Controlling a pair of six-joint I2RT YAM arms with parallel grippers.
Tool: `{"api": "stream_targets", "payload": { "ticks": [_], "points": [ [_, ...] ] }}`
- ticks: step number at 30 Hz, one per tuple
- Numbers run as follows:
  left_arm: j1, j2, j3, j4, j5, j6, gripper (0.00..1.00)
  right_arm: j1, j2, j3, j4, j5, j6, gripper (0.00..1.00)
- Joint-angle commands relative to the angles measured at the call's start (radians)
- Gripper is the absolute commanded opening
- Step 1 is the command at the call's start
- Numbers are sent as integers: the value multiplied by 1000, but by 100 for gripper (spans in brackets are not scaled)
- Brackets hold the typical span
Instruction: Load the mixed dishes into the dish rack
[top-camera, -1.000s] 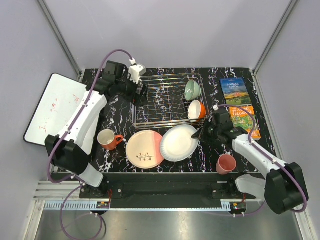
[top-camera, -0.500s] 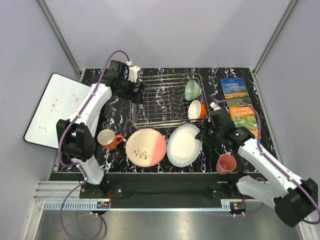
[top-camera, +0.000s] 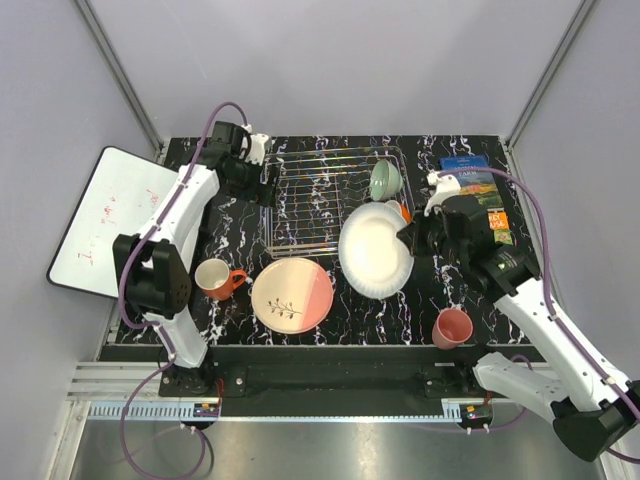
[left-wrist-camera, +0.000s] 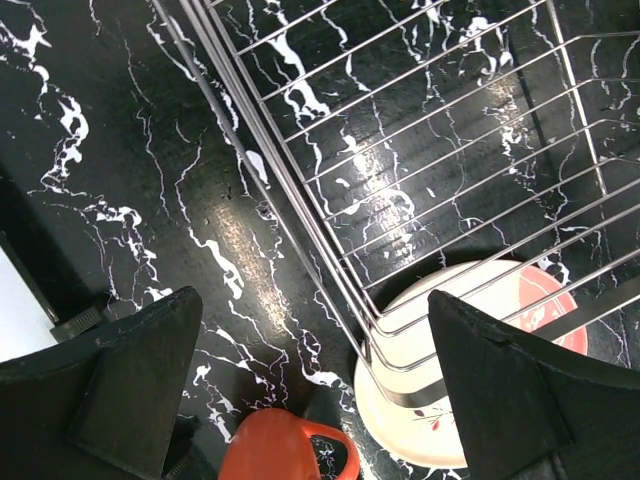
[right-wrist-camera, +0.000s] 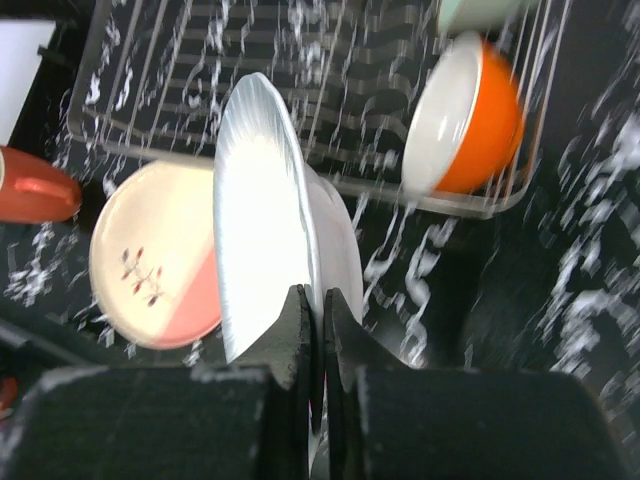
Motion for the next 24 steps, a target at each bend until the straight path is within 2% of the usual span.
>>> {"api": "stream_targets", "payload": {
  "ticks": [1,2,5,8,12,21,24],
  "points": [
    [5,21,2,10,-32,-30,99,7,35,127,366,63,-261,0],
    [5,29,-4,11,-27,-36,99,7,49,147,451,58,-304,0],
    [5,35,-11,11,-3,-48,99,7,150,226,555,54,-468,0],
    [5,51,-11,14,7,-55,99,7,285,350,566,69,-582,0],
    [5,89,-11,33,8,-50,99,9,412,427,659,81,-710,0],
    [-16,202,44,33,39,37,99,4,586,569,737,86,-930,0],
    [-30,218,63,34,54,80,95,-14,619,602,757,60,-956,0]
  ]
}}
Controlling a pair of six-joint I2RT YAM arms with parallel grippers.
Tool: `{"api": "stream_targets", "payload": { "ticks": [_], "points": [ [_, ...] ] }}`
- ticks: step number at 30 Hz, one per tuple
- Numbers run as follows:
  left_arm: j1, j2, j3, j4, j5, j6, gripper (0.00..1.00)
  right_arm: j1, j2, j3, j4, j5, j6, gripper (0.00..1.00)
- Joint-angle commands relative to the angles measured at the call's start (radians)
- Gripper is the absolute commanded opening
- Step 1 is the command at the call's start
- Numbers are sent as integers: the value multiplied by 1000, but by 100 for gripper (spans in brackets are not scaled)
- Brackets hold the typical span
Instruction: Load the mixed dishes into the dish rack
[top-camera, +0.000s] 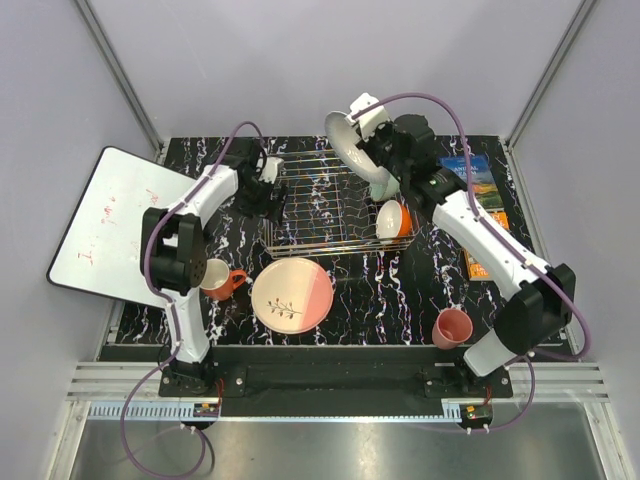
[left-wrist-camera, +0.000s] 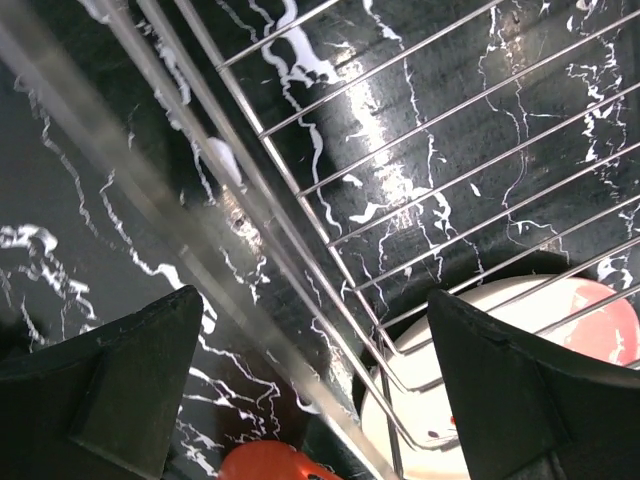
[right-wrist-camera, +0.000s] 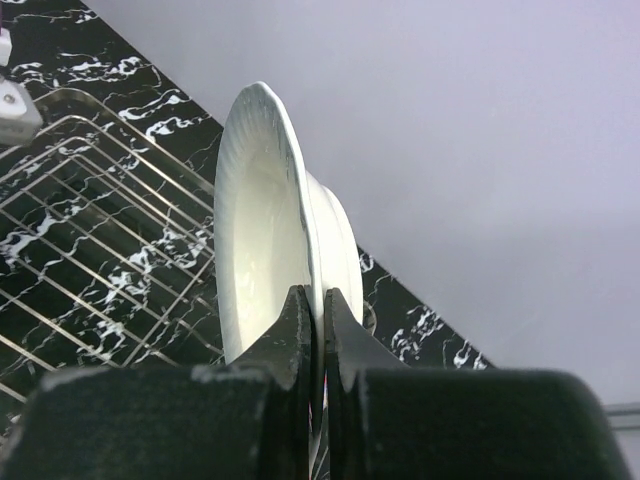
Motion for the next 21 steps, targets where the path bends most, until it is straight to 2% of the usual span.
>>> {"api": "stream_targets", "payload": {
  "ticks": [1,7,8,14,18,21],
  "points": [
    [-28,6,72,26,48,84,89,-22,11,122,247,-15,-112,0],
    [-60,-12,45,26,69,150,72,-33,42,137,249,-56,-152,0],
    [-63,-15,38,26,74,156,65,-31,48,134,250,-58,-169,0],
    [-65,-36,9,27,95,181,54,-49,30,47,307,-127,-261,0],
    [-65,-46,-3,29,101,211,40,-95,31,33,311,-191,-273,0],
    [-65,-50,-8,27,103,222,38,-114,40,47,298,-214,-290,0]
  ]
}}
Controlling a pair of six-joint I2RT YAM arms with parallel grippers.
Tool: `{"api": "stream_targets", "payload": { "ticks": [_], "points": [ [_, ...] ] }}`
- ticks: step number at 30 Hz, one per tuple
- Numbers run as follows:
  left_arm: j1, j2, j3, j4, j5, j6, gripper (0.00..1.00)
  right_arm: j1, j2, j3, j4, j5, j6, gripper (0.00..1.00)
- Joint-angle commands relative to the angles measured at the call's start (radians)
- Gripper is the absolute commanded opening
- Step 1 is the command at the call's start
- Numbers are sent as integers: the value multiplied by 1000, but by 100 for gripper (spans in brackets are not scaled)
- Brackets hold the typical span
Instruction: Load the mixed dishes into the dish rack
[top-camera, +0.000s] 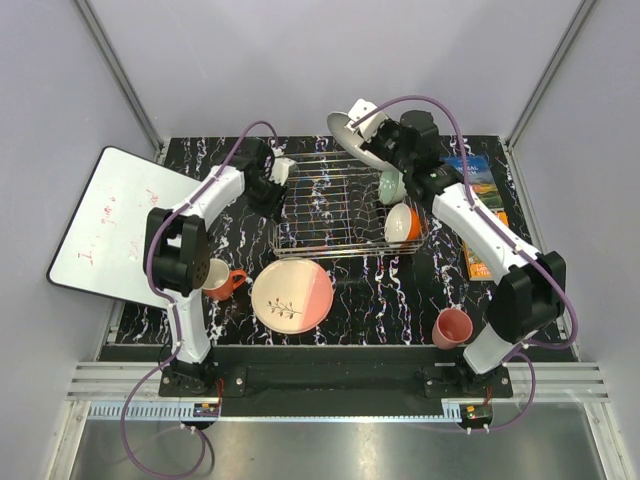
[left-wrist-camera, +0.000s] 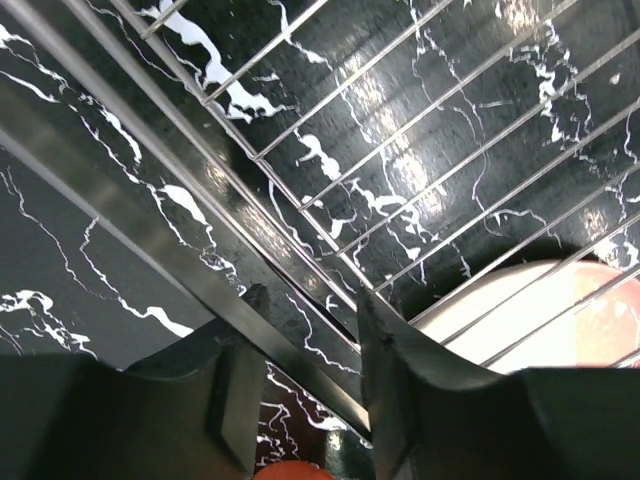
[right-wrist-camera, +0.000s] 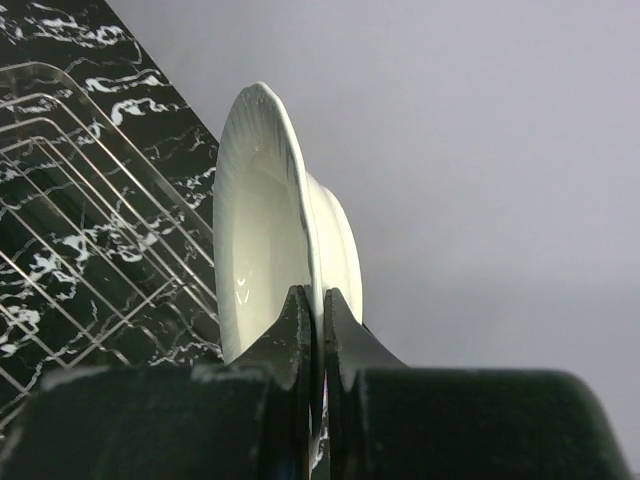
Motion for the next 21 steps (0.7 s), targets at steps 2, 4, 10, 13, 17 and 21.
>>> {"api": "stream_targets", "payload": {
  "ticks": [2,4,10,13,17,21],
  "points": [
    [-16,-64,-21,5,67,110,34,-47,-35,52,193,-81,-95,0],
    [-16,-65,-27,6,64,119,32,-48,-31,58,183,-92,-105,0],
    [-16,-58,-24,6,61,136,29,-56,-28,64,149,-107,-121,0],
    [-16,-56,-18,5,58,150,18,-61,-40,44,132,-127,-141,0],
    [-16,-45,2,5,54,151,17,-73,-52,24,112,-135,-141,0],
    [-16,-39,16,5,54,153,11,-90,-60,1,103,-141,-153,0]
  ]
}}
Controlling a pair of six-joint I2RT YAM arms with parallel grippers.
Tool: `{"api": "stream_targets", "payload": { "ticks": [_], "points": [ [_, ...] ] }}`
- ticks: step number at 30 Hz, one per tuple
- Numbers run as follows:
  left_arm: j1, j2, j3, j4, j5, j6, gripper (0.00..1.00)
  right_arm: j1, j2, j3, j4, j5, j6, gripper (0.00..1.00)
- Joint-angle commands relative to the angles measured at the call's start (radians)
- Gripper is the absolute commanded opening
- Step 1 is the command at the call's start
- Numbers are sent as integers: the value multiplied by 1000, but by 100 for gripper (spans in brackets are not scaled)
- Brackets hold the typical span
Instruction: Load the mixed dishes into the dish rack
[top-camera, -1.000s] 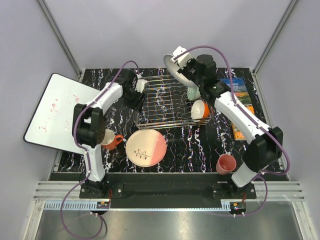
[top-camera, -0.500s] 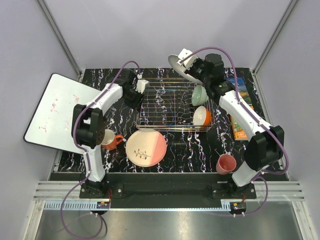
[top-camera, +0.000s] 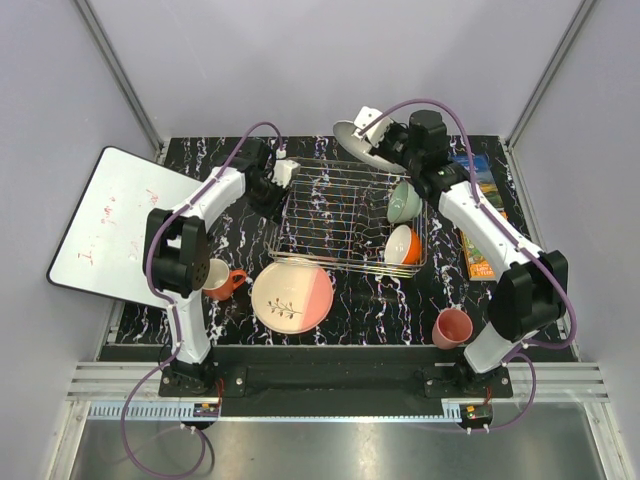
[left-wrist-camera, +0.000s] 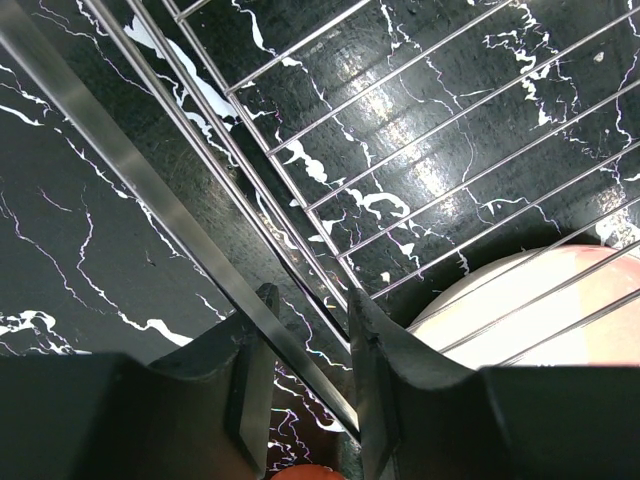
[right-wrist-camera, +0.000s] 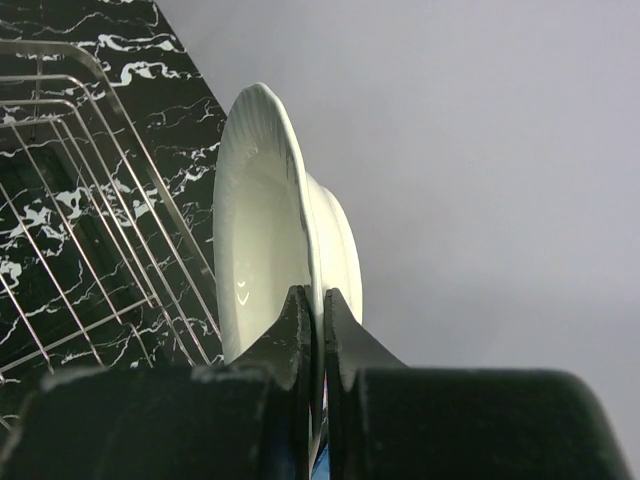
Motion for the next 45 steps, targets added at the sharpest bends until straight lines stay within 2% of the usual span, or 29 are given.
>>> {"api": "stream_targets", "payload": {
  "ticks": [1,6,12,21,28,35,38,42,44,45],
  "points": [
    [-10,-30,35,-6,26,91,10,-30,-64,8,139,-24,-58,0],
    [-11,-22,67,-6,0,101,9,-49,-62,-34,133,-41,-68,0],
    [-8,4,99,-7,-12,85,18,-93,-58,-69,137,-108,-112,0],
    [-8,15,99,-6,-12,84,22,-96,-21,-43,68,-205,-160,0],
    [-10,35,113,-10,-8,50,32,-95,5,-24,2,-251,-132,0],
    [-10,35,118,-20,-4,44,43,-96,30,-41,13,-239,-114,0],
    [-10,29,118,-23,-18,42,55,-96,46,-46,24,-229,-108,0],
    [-10,33,119,-30,-35,41,65,-104,79,-41,33,-232,-95,0],
    [-10,30,113,-30,-31,45,67,-102,97,-37,34,-232,-85,0],
    [-10,30,112,-30,-27,45,71,-102,99,-35,34,-234,-81,0]
  ]
}}
